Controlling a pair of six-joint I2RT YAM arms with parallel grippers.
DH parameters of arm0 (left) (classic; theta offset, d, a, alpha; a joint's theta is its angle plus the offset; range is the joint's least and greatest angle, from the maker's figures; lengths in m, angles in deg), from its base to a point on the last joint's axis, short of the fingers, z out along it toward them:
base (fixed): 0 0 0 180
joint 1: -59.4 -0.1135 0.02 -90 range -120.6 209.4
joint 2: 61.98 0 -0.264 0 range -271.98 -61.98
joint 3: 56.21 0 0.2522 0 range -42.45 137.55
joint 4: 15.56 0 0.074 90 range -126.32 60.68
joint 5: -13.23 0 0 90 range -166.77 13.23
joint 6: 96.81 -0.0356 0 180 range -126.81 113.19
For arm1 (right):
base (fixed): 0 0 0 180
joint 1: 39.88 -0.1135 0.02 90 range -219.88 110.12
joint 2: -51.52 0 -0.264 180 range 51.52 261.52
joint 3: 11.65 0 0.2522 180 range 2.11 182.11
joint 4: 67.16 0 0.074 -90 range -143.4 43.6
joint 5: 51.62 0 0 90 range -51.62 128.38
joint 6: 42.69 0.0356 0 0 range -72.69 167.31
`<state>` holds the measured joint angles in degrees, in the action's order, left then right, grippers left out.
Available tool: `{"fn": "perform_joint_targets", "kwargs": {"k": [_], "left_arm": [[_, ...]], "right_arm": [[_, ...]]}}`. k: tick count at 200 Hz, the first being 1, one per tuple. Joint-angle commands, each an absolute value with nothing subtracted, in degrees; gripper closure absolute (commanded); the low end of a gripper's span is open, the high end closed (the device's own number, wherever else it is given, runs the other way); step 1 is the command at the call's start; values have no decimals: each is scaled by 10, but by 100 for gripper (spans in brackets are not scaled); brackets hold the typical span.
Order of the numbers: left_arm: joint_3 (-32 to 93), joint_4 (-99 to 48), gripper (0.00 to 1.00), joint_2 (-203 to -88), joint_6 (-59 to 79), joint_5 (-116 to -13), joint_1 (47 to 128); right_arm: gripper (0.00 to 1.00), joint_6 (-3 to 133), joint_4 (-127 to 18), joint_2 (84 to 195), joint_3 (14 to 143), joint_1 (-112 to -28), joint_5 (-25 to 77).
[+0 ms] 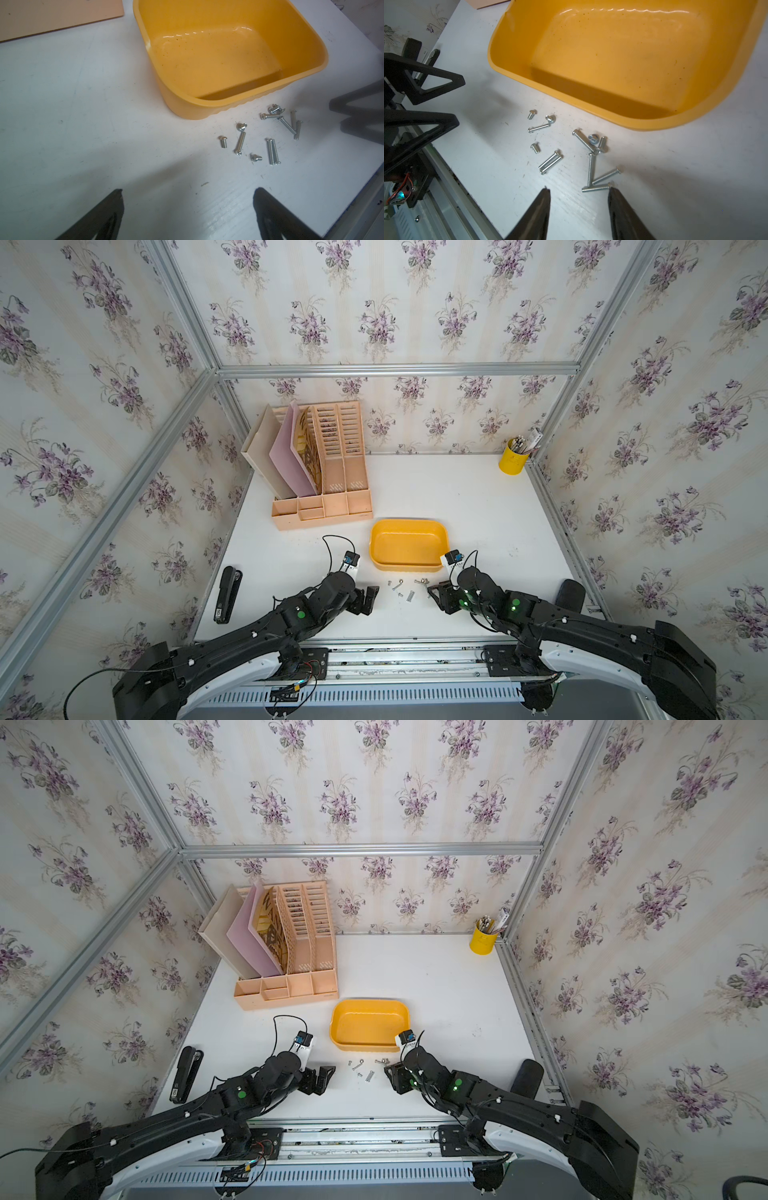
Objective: Put the screws on the desktop into the storage box
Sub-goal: Pick up the screw from the center of the board.
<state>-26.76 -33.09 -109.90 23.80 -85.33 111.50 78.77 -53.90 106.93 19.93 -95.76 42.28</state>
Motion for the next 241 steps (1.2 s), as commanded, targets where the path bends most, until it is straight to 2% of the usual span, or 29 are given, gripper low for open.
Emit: {"fn": "perform_joint_targets", "kwargs": {"k": [1,98,241], "left_arm": [[-262,-288,1,-1121,247,-863,1122],[-240,-212,1,-1231,237,-858,1140],[-243,-166,1,-1280,241,-865,1149]], "right_arm": [[50,769,-585,1103,214,-959,434],[68,738,-609,1233,263,-958,469],[73,736,-659,1290,266,-967,503]]}}
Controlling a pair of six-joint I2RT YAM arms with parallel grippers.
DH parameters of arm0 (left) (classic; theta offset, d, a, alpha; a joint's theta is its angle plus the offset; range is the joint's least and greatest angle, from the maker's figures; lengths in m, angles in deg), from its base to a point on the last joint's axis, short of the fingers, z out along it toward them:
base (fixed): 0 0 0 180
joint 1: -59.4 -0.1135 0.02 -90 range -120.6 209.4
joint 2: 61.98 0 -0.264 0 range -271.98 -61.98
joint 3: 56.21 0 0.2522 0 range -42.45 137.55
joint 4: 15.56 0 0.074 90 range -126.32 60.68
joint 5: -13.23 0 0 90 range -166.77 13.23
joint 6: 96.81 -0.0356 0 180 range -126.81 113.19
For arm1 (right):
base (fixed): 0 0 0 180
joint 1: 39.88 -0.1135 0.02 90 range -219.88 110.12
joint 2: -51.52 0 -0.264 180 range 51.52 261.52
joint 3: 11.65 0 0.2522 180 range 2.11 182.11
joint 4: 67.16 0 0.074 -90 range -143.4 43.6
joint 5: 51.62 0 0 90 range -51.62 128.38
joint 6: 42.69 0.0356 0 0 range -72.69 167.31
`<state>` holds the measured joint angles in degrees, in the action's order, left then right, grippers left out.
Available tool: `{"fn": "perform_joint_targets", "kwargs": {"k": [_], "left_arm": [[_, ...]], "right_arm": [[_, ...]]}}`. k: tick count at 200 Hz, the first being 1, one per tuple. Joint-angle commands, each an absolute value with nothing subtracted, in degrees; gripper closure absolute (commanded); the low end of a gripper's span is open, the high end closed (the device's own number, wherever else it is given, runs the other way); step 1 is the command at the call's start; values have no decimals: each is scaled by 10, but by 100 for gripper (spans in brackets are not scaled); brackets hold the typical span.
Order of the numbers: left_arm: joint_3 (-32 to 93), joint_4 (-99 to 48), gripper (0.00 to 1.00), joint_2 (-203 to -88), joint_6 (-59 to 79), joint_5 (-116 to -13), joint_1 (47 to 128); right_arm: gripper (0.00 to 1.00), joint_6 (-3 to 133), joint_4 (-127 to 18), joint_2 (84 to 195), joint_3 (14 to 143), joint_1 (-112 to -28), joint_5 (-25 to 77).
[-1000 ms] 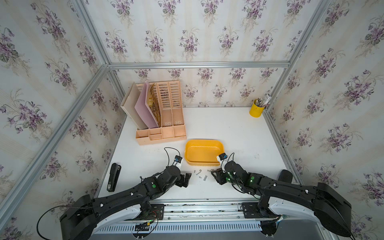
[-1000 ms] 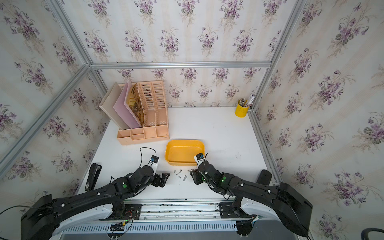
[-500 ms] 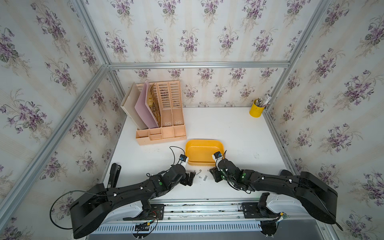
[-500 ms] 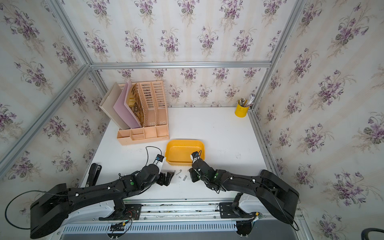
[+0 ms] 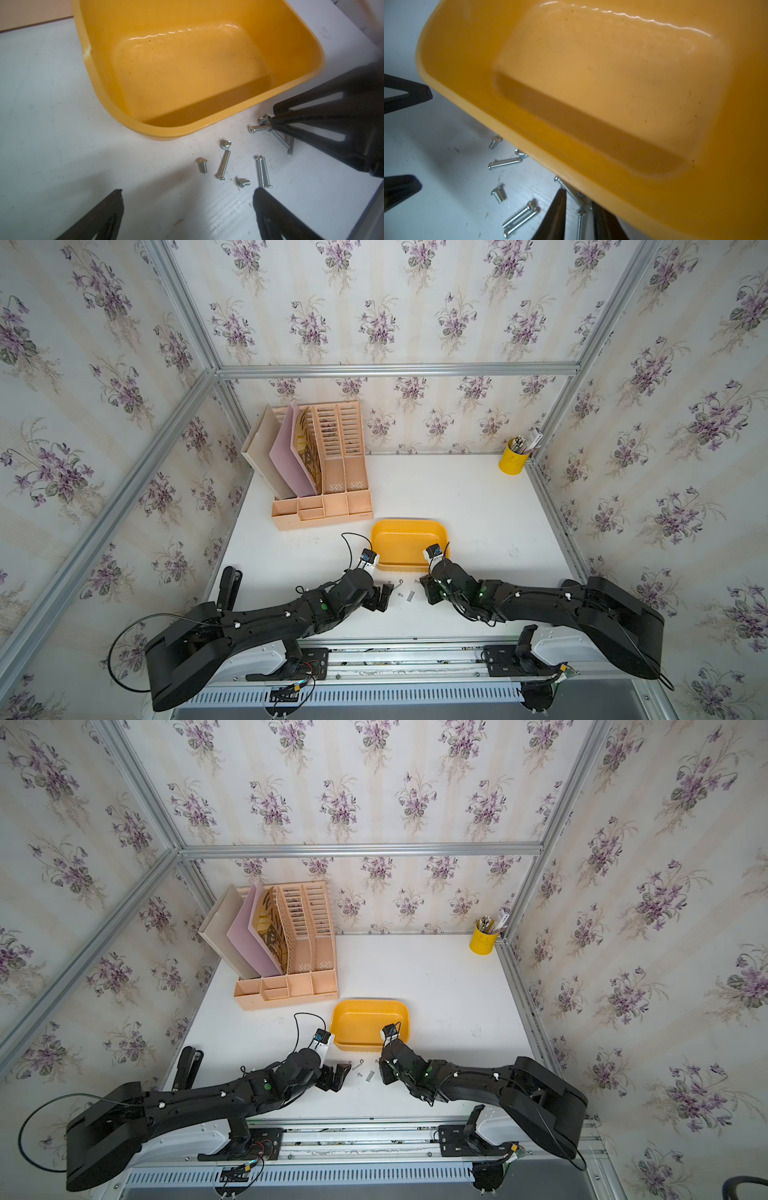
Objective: Put the screws on the desktop into the storage box
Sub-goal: Pick up the screw from the center of the board.
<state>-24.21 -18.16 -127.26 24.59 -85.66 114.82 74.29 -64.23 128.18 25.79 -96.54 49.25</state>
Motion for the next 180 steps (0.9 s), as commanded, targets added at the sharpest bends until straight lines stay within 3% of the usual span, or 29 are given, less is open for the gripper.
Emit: {"fn": "perform_joint_targets", "kwargs": {"k": [1,78,111,180], "left_arm": [[-243,-166,1,-1280,241,-865,1148],[-248,-199,1,-1243,229,-888,1149],[-254,-199,1,-1233,229,-894,1149],[-245,-205,1,-1237,229,-884,1149]], "right_arm": [[73,736,-659,1292,267,-967,503],[78,745,-641,1312,269,-972,518],[92,738,-651,1318,269,-974,517],[100,741,-613,1277,290,-979,504]]}}
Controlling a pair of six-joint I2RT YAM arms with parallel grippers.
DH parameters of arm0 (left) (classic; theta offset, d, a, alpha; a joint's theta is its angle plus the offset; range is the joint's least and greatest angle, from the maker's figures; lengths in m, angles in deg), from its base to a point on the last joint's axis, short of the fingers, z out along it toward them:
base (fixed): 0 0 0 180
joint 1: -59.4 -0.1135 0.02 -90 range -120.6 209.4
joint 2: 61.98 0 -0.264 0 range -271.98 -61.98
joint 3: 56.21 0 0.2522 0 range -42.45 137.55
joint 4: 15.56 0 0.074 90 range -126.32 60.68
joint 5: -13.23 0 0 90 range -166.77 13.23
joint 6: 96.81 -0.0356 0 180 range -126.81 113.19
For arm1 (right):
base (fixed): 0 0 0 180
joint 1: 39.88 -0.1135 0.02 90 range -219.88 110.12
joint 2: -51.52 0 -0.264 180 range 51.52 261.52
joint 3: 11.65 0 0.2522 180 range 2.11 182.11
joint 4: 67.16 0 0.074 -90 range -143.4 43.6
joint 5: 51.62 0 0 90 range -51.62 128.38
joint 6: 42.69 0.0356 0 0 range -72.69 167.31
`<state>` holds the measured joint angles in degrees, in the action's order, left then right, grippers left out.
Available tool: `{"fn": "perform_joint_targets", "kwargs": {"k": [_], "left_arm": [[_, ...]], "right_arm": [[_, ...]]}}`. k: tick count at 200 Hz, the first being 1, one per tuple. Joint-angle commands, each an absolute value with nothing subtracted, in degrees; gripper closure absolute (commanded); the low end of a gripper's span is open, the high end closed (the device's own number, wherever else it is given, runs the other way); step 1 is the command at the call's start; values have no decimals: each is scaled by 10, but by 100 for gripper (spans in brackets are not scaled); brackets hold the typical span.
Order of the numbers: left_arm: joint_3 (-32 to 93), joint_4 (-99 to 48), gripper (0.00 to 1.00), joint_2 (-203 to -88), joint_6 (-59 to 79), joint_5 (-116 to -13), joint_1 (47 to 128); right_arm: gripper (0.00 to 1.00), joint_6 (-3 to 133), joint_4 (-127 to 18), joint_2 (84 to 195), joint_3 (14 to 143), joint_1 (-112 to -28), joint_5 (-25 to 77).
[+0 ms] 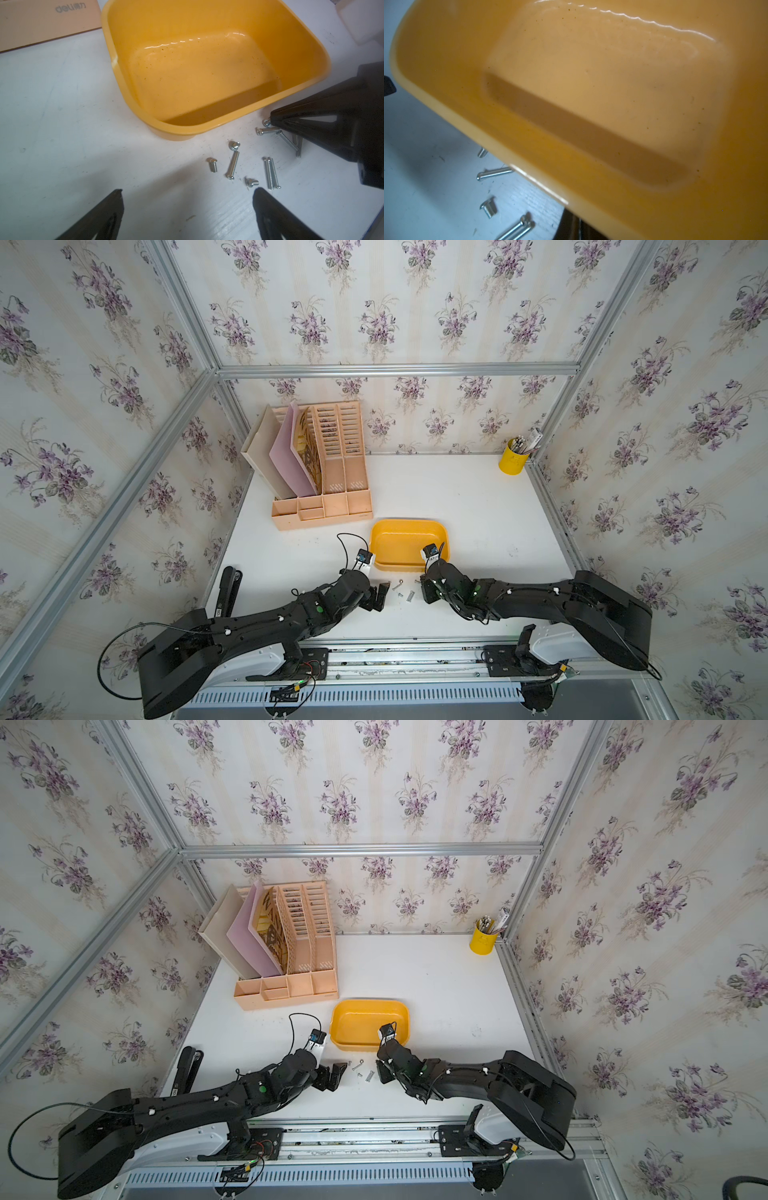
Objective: Put the screws on the desktop into the storage box
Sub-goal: Pick up the screw from the center of the board, then place the screw in the storage box.
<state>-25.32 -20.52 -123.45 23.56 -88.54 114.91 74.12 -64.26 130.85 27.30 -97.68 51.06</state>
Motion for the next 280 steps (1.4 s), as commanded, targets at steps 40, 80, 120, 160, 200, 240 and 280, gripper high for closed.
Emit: {"fn": "perform_joint_targets", "kwargs": {"k": [40,80,120,160,200,240,280], "left_arm": [[-216,-222,4,-1252,203,-858,1151],[-201,-205,8,-1282,194,-821,1161],[-186,-192,12,-1315,194,-807,1179],[-161,-191,18,-1335,181,-807,1190],[-146,-187,25,-1377,181,-791,1190],[-123,-183,32,-1418,183,-792,1190],[-102,-178,40,-1471,178,-788,1190]], "right_arm": [[100,745,-553,1185,321,-982,481],[100,721,-543,1155,339,-973,506],[100,668,-573,1270,374,-917,501],[100,657,-620,1326,392,-894,489],[100,648,-617,1389,418,-885,480],[97,632,-597,1418,453,-883,488],[91,629,-592,1437,468,-881,487]]}}
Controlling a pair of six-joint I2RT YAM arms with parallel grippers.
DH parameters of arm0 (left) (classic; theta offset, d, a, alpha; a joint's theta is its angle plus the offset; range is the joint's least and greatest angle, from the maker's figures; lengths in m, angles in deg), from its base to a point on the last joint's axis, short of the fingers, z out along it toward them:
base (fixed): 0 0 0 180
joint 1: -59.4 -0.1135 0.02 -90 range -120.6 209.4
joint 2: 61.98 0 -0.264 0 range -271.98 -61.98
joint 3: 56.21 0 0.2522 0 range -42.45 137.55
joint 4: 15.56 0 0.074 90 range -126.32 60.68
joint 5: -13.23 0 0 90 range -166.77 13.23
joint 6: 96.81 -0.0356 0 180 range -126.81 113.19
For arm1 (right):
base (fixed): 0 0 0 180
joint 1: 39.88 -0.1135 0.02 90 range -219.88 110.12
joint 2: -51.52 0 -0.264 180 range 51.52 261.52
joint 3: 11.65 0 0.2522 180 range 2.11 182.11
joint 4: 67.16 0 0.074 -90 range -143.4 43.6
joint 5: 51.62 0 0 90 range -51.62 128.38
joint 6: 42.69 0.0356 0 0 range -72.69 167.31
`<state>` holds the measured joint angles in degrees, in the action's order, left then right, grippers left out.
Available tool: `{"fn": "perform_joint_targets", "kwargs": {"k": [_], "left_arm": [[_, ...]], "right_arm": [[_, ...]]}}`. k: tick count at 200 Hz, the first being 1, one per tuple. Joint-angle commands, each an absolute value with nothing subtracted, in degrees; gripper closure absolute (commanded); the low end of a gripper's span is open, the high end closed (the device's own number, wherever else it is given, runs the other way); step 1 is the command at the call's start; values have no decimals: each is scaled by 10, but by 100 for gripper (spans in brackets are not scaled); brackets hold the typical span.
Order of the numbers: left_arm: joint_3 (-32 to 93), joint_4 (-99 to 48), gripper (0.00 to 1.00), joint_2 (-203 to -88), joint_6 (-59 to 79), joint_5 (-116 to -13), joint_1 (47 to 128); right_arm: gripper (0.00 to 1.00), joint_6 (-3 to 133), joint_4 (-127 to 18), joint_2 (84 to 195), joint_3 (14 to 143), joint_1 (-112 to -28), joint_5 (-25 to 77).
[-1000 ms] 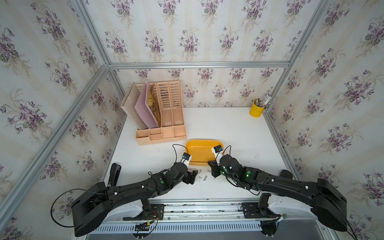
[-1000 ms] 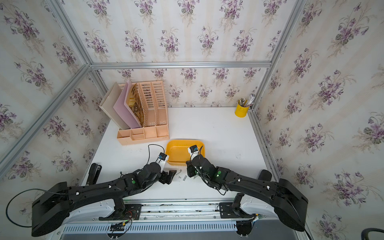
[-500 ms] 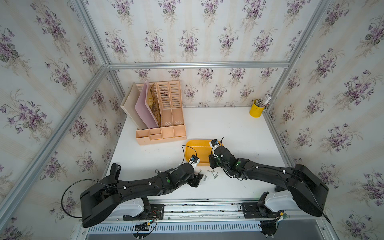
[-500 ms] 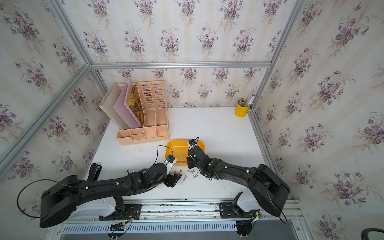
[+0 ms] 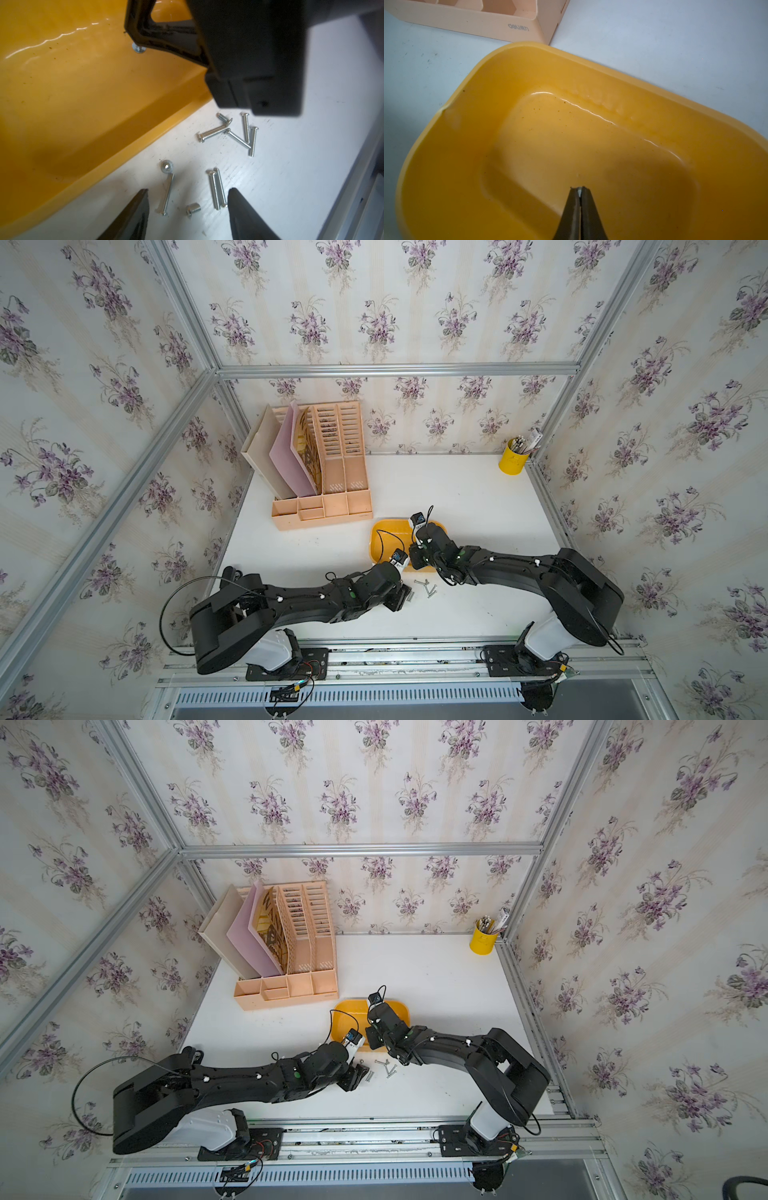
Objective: Put the screws on the desktop into the storage box
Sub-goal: Place the screw in the storage box, then pick up the screw from the center of the board.
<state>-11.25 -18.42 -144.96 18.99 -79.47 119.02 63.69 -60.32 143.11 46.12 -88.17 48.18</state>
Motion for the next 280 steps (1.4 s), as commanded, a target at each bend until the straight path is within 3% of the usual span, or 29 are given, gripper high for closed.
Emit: {"fn": "perform_joint_targets", "kwargs": {"k": [1,33,39,114,280], "left_arm": [[-101,-178,40,-1471,178,-788,1190],[-106,-176,44,-1480,188,-802,1191],[-106,-173,48,-1479,188,-804,1191],[-91,-163,55,-1510,187,-825,1191],[-76,-150,66,-1543,167,-869,1194]], "right_arm": [[91,629,-592,1437,468,-881,487],[91,630,-599,1439,469,-880,481],[90,629,-599,1441,470,-879,478],[81,635,-602,1422,462,-876,475],[83,638,-606,1366,437,-877,474]]}}
